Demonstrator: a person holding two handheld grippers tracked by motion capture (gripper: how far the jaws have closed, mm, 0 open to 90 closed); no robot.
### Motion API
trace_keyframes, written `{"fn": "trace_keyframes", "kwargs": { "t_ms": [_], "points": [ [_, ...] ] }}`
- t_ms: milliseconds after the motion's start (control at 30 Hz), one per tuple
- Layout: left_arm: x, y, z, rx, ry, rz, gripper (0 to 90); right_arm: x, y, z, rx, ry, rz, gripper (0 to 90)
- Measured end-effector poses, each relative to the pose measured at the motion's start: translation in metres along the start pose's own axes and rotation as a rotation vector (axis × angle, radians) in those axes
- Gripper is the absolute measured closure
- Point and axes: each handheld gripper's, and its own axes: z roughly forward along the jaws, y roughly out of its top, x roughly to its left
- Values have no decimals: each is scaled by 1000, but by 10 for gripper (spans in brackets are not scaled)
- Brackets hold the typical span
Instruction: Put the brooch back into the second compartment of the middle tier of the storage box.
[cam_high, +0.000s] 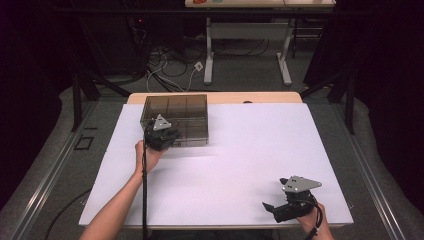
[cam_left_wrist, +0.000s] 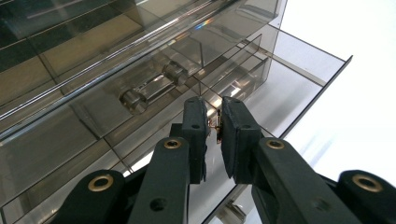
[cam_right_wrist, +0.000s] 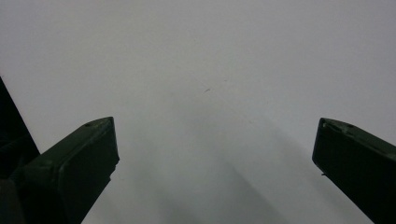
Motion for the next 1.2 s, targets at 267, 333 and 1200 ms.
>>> {"fn": "trace_keyframes", "kwargs": {
  "t_ms": [267,333,1200],
  "points": [
    [-1,1,-2,-17,-2,-26,571,1,0,0,-1,4,0,0],
    [-1,2,-7,-25,-4,-28,533,0,0,-1,-3,5,-4,0],
    [-12,-20,-39,13,-14,19,80,2,0,-1,-2,7,-8,0]
  ]
}}
